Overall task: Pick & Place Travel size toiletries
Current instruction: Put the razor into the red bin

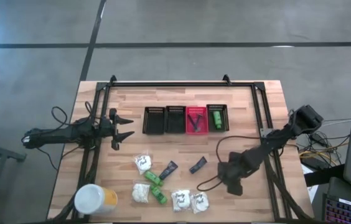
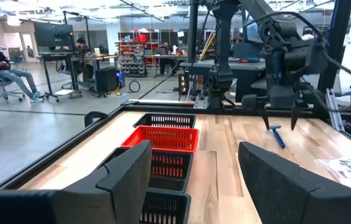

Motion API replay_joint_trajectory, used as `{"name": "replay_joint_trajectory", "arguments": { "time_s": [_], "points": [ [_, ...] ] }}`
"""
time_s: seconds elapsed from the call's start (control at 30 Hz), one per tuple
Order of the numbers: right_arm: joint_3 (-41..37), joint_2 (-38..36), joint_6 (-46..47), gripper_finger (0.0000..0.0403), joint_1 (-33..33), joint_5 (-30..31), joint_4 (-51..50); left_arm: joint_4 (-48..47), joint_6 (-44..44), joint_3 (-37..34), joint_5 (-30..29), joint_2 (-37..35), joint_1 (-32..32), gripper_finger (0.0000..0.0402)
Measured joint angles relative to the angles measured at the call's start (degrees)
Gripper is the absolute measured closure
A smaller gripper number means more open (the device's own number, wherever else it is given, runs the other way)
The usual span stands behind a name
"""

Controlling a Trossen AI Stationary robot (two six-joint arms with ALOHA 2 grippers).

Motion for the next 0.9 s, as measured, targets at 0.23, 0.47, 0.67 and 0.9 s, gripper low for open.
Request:
{"name": "replay_joint_trajectory", "arguments": {
  "time_s": [0.23,0.47,0.67,0.9],
  "points": [
    [2.85,5.05,-2.18,0.0121,0.68,5.2,-0.22,0.0,0.0,0.0,0.0,0.01,0.01,0.0154],
    [3.97,8.88,-4.4,0.0176,0.96,5.2,-0.39,0.0,0.0,0.01,0.0,0.01,-0.01,0.0154],
    [4.05,9.34,-4.25,0.0251,0.94,5.24,-0.65,0.0,0.0,-0.01,-0.02,0.01,-0.01,0.0154],
    [4.03,9.32,-4.16,0.0358,0.94,5.15,-0.22,0.0,0.0,-0.01,0.0,0.0,0.0,0.0154]
  ]
}}
